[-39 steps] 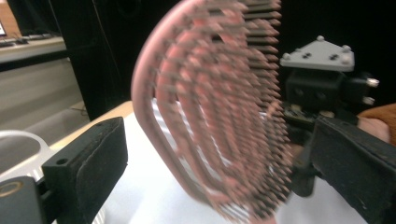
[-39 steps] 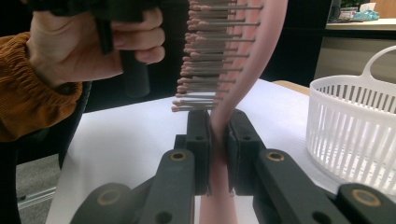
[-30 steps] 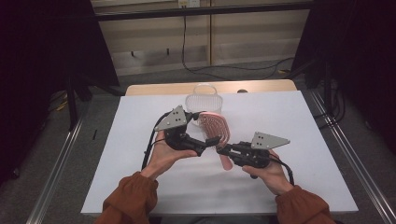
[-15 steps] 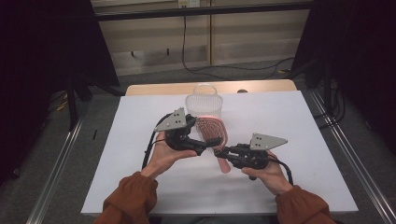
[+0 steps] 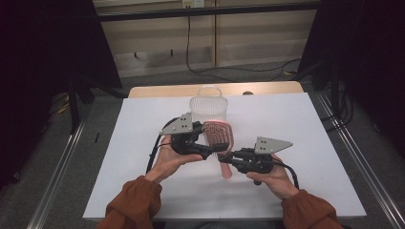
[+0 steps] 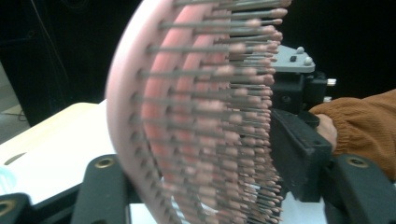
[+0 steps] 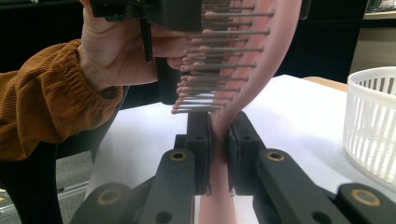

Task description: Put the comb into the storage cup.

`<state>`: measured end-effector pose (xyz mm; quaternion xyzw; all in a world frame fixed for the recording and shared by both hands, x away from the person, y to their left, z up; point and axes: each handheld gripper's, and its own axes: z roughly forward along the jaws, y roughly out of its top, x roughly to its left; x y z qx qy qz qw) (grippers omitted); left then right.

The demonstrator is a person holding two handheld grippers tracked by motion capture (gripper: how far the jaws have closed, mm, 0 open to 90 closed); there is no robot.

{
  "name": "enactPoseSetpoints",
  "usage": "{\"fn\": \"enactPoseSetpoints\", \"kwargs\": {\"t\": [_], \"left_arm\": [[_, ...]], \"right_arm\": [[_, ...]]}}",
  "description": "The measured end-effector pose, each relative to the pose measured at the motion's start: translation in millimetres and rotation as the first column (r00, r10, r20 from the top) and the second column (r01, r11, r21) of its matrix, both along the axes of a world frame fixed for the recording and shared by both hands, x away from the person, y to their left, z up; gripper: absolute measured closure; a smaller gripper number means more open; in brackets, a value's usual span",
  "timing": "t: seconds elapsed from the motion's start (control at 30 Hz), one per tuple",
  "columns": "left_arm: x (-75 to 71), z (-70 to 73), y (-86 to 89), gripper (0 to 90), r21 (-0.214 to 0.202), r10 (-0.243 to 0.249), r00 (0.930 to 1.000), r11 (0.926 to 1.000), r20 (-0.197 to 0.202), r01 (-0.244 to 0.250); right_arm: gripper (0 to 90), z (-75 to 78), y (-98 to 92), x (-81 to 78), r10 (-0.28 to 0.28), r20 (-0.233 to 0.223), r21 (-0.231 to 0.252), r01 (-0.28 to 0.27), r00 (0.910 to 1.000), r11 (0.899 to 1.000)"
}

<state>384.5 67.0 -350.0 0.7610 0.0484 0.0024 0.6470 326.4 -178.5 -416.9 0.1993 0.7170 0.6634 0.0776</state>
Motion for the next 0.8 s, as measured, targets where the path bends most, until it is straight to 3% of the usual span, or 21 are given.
{"fn": "enactPoseSetpoints", "kwargs": {"t": [0.27,0.53,0.8], "left_arm": [[-2.9,-1.2,-4.4,53.1,-0.009,-0.031,0.9995,0.9995,-0.008,0.031],[-6.1,1.1,-5.9,63.6,-0.019,-0.029,0.9994,0.9994,-0.017,0.029],[-6.6,3.2,-4.9,63.8,-0.022,-0.006,0.9995,0.9997,-0.033,0.005]], "right_arm": [[80.0,0.0,-0.3,1.3,-0.015,0.008,-0.005,0.015,0.9998,1.000],[76.0,-0.5,0.0,2.4,-0.028,0.010,-0.005,0.028,0.9996,1.000],[75.1,0.6,1.5,1.9,-0.045,0.020,0.000,0.045,0.9988,0.999]]}}
